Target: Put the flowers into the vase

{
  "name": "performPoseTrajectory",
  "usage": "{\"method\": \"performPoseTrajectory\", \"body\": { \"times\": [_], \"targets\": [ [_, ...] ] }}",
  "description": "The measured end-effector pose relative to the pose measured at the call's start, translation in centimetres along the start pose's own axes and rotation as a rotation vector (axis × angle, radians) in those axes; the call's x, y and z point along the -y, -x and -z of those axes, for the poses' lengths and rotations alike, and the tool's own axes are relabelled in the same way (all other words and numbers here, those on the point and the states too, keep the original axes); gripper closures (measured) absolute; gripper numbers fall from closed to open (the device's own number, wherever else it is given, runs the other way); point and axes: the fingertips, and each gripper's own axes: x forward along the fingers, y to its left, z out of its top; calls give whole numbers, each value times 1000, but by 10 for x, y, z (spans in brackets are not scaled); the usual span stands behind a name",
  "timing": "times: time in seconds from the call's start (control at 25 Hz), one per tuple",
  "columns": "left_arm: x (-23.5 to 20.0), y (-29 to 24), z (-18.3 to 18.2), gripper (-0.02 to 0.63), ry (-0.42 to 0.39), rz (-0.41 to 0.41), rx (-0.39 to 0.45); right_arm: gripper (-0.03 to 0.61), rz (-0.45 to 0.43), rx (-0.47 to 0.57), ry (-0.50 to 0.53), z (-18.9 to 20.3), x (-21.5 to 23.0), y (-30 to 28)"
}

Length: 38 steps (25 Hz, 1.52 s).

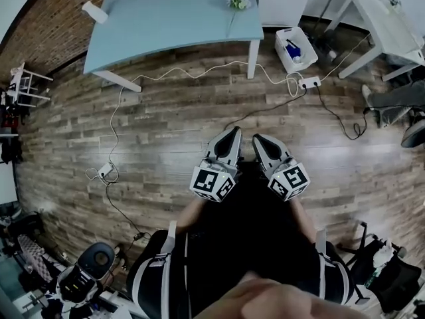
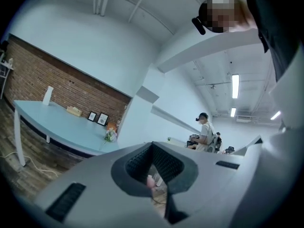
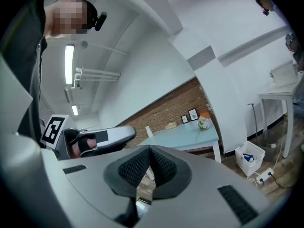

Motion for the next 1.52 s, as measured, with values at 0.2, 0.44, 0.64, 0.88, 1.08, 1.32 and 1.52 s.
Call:
{"method": "performPoseTrajectory", "body": {
  "times": [0.2,0.44,0.64,0.88,1.08,1.32,1.52],
  "targets": [
    [-40,27,-2,568,63,-121,-21,560,7,-18,-14,7,-5,-7],
    [-63,46,-25,568,67,-176,52,560,42,-9,-26,1,-12,-16],
    [-104,57,-28,568,58,-242,65,560,64,-4,-49,6,-7,-33],
    [-134,67,-25,568,75,-275,49,560,79,-30,-94,20,-18,-47],
    [-140,58,-22,568,101,-221,13,560,148,-51,-89,23,-17,-56],
    [-155,43,-12,568,129,-200,-20,560,197,-57,-97,24,-2,-59],
    [-141,7,-14,568,162,-171,-15,560,173,-61,-95,18,28,-70]
  ]
}}
